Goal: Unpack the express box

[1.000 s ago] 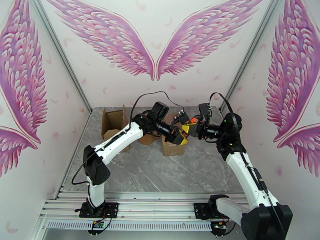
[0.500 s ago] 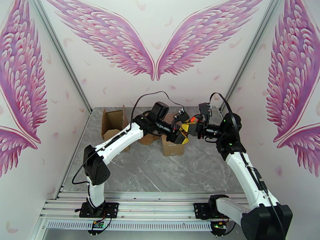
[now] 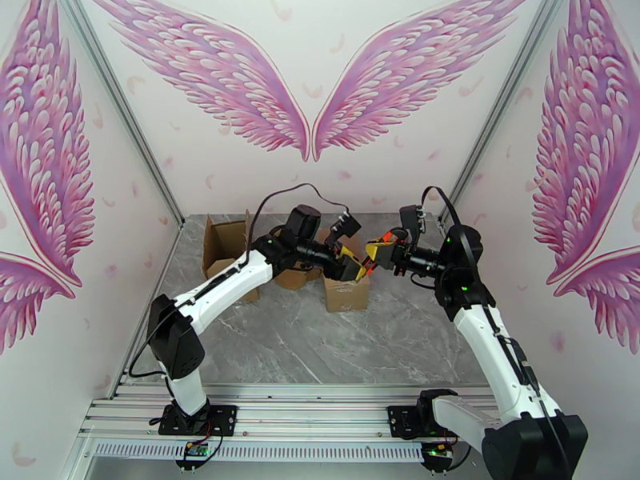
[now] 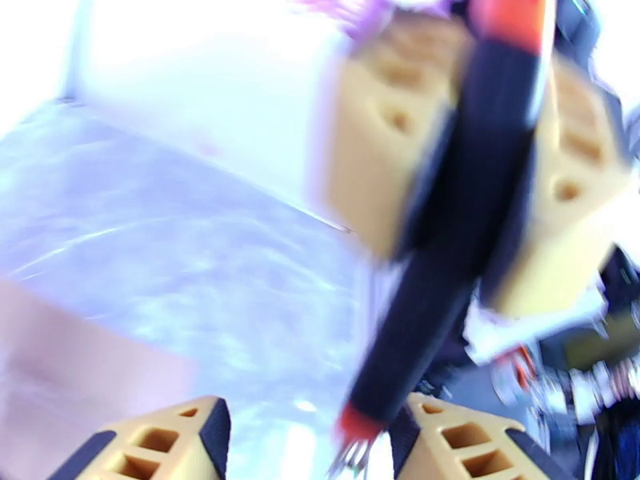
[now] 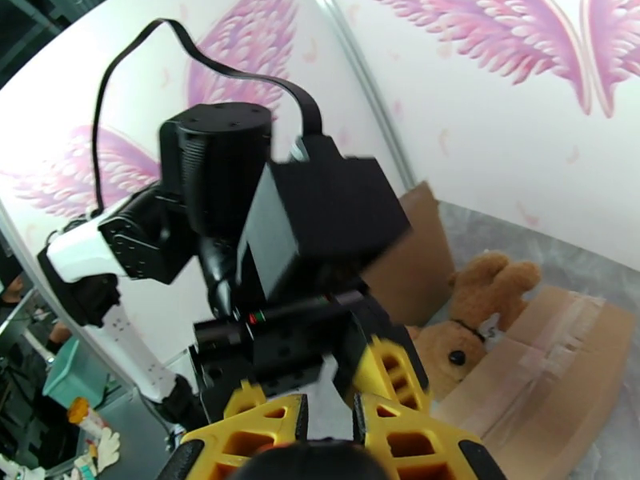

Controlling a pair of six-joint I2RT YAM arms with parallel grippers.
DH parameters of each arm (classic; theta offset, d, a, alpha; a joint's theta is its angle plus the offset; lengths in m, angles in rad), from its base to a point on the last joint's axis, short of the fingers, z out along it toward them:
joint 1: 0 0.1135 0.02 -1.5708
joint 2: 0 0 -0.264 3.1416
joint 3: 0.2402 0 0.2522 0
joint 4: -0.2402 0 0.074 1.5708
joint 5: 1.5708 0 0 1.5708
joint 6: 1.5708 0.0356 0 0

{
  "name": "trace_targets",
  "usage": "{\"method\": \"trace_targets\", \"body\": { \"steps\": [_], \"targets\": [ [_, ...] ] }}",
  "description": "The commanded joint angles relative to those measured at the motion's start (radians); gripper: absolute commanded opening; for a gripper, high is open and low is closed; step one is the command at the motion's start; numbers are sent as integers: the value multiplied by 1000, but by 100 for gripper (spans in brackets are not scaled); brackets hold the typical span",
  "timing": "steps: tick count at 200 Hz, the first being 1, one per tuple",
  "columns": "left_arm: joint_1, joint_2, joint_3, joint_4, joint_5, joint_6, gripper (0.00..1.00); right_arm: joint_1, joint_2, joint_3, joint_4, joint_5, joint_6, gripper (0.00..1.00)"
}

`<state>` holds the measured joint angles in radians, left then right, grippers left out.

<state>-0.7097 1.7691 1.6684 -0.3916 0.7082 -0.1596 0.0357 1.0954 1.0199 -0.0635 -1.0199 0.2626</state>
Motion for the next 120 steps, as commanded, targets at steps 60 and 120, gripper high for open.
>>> {"method": "trace_targets", "body": {
  "steps": [60, 120],
  "targets": [
    [56, -58, -198, 78, -466, -411, 60, 25, 70, 56, -282, 859, -180, 17],
    [16, 25, -187, -13, -480, -439, 61, 130, 239, 63, -251, 990, -249, 18]
  ]
}}
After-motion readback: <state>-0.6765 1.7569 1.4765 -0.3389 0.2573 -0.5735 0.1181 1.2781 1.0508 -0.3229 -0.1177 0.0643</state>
